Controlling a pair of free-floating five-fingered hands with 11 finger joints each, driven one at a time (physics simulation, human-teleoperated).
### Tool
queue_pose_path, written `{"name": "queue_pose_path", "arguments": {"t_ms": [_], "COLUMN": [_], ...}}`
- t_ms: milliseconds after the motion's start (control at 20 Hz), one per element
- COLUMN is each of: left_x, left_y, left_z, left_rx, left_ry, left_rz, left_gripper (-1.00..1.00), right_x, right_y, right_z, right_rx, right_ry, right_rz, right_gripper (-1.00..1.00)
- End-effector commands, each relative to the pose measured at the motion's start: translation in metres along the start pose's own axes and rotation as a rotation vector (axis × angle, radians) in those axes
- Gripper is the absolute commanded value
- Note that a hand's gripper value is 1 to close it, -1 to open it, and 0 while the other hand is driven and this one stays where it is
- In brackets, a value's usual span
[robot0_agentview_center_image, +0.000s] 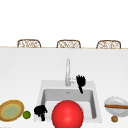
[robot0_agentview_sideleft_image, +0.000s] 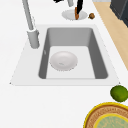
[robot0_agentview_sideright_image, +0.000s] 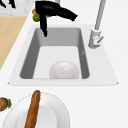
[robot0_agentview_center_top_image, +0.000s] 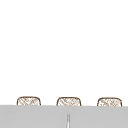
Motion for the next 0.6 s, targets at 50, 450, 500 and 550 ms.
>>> {"name": "queue_pose_path", "arguments": {"t_ms": [50, 450, 500, 550], "left_x": [0.000, 0.000, 0.000, 0.000], "left_y": [0.000, 0.000, 0.000, 0.000], "left_z": [0.000, 0.000, 0.000, 0.000], "left_rx": [0.000, 0.000, 0.000, 0.000], "left_ry": [0.000, 0.000, 0.000, 0.000], "left_rz": [0.000, 0.000, 0.000, 0.000], "left_gripper": [0.00, 0.00, 0.00, 0.00], "right_x": [0.002, 0.002, 0.001, 0.001], "right_y": [-0.003, -0.003, -0.003, -0.002], "right_z": [-0.025, -0.071, -0.079, -0.087], "right_rx": [0.028, 0.077, 0.083, 0.092], "right_ry": [-0.002, -0.010, -0.008, -0.006], "right_rz": [-0.002, -0.004, -0.005, -0.006], "right_gripper": [-1.00, -1.00, -1.00, -1.00]}}
